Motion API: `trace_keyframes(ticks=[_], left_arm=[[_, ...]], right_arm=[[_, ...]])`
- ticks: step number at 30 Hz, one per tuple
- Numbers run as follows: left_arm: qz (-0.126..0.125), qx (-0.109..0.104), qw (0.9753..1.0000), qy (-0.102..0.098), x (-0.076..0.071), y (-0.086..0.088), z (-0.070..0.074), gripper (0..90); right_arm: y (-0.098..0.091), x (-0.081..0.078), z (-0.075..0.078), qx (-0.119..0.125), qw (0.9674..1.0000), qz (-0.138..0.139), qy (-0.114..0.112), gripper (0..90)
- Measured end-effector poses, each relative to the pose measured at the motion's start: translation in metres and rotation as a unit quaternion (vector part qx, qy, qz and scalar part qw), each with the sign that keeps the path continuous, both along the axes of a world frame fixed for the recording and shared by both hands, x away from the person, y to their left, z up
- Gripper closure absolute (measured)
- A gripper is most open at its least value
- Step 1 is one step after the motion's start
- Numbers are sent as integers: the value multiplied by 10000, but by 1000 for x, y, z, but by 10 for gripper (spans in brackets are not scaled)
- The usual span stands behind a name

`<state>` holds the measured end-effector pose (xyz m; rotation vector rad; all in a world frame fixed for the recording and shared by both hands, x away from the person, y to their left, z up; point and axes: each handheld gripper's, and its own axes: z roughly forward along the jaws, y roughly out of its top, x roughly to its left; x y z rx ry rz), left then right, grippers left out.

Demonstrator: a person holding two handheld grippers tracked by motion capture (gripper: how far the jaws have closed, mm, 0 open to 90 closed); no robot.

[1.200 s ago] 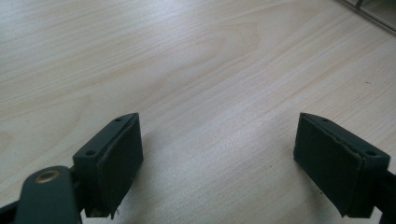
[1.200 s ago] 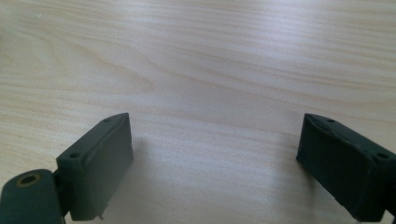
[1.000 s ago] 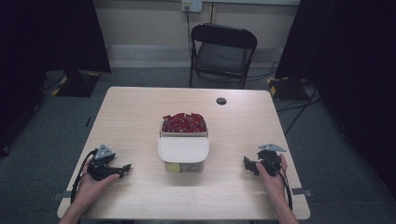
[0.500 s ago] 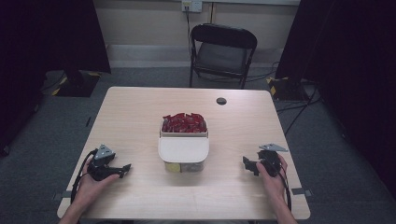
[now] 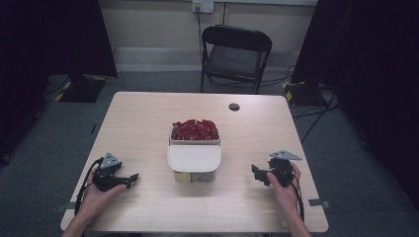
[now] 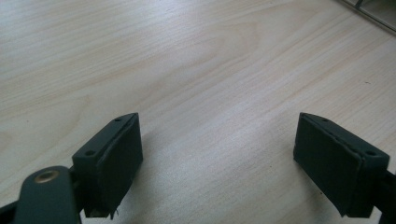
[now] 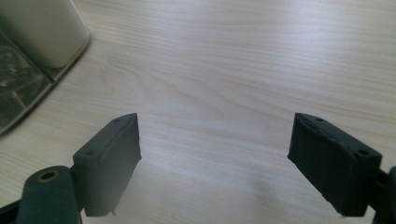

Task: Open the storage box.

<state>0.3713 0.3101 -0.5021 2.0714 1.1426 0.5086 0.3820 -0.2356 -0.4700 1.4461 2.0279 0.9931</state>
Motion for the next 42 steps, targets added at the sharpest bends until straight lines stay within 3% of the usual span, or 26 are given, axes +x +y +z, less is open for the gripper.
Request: trace_keyframes(ticks=[6,20,33,37,42], left_arm=[[0,2,10000,0,0,0,0,151],[-2,2,10000,2,0,0,0,151],[-1,0,10000,1,0,0,0,151],[-2,1,10000,3,0,0,0,151],[-2,3,10000,1,0,0,0,151]], right_arm=[[7,-5,8,217,9996,165,-10,158],[32,-16,29,375,9972,605,-247,158],[65,-30,43,404,9911,1203,-396,147],[77,-34,47,273,9874,1496,-435,146],[89,-36,48,329,9839,1714,-384,146]])
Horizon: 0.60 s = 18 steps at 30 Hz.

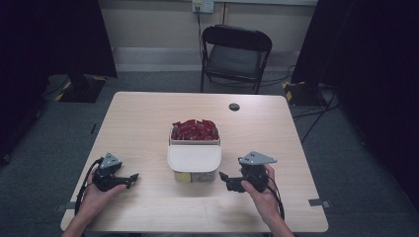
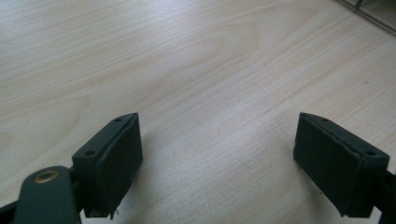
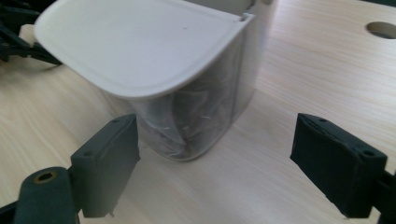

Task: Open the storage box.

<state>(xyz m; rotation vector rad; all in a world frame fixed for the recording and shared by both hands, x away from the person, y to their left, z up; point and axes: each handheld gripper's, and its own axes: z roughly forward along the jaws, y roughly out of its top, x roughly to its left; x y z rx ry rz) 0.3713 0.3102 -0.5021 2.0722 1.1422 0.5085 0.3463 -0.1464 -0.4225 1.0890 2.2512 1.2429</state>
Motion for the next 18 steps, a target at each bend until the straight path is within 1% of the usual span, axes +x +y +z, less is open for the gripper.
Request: trace_keyframes(ticks=[1,2,4,5,7,9,10,13,15,18], left_arm=[[1,-2,10000,0,0,0,0,151],[1,-2,10000,-1,0,0,0,151],[1,-2,10000,0,0,0,0,151],[-1,-1,10000,0,0,0,0,151],[-1,-1,10000,1,0,0,0,151],[1,-3,10000,0,0,0,0,151],[-1,0,10000,-1,0,0,0,151],[0,-1,10000,0,0,0,0,151],[-1,-2,10000,0,0,0,0,151],[1,-4,10000,1,0,0,0,151]], right_arm=[[3,0,0,20,10000,45,44,146],[5,-1,0,20,10000,75,42,147],[11,-2,-2,-64,9998,179,79,146],[13,-3,-4,-92,9997,187,109,147],[20,-2,-6,-141,9994,279,140,145],[27,0,-8,-195,9992,316,138,146],[30,2,-10,-189,9991,364,144,145],[37,7,-15,-143,9990,382,176,145],[39,10,-18,-117,9992,320,193,147],[37,15,-21,14,9994,260,218,147]])
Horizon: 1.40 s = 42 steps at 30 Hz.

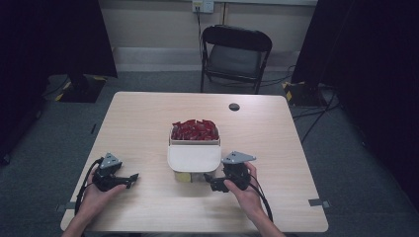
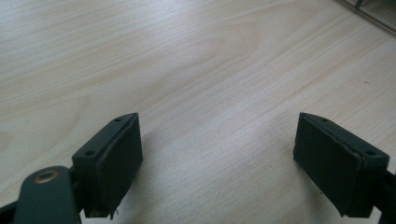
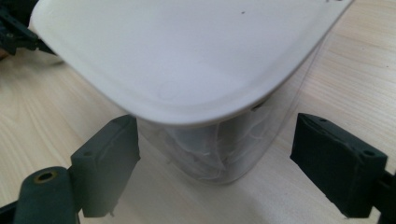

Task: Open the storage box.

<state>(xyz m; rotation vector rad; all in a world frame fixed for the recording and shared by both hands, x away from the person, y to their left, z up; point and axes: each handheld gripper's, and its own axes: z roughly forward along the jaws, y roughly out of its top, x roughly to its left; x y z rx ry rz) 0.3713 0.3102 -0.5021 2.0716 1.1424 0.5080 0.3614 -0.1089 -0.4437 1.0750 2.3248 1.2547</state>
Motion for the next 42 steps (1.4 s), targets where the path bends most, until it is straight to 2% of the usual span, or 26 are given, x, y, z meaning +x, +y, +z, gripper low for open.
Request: trace_keyframes(ticks=[8,20,37,42], left_arm=[[-1,2,10000,0,0,0,0,151],[-1,2,10000,0,0,0,0,151],[-2,2,10000,2,0,0,0,151],[-5,3,10000,5,0,0,0,151]], right_arm=[[-1,4,0,66,10000,-10,33,145],[2,5,9,92,9999,94,-36,147],[-2,6,16,295,9995,99,-81,146],[-3,7,17,262,9996,55,-81,148]])
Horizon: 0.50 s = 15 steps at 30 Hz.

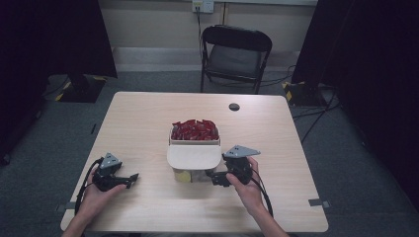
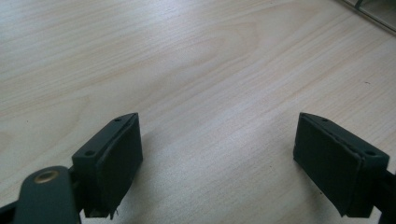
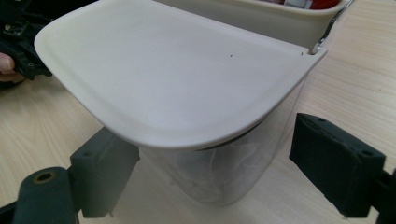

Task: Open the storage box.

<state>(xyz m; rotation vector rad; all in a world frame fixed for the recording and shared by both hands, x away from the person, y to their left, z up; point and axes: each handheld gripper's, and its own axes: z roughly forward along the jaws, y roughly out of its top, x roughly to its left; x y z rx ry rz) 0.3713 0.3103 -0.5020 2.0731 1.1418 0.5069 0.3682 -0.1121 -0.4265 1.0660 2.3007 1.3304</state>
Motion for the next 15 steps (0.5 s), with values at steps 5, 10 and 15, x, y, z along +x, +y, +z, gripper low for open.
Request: trace_keyframes(ticks=[5,10,15], left_arm=[[2,-1,10000,-1,0,0,0,151],[0,0,10000,1,0,0,0,151],[2,1,10000,-2,0,0,0,151]], right_arm=[[0,1,3,56,10000,23,23,149],[0,2,5,75,10000,-58,-1,147],[0,3,7,132,9999,-64,-4,146]])
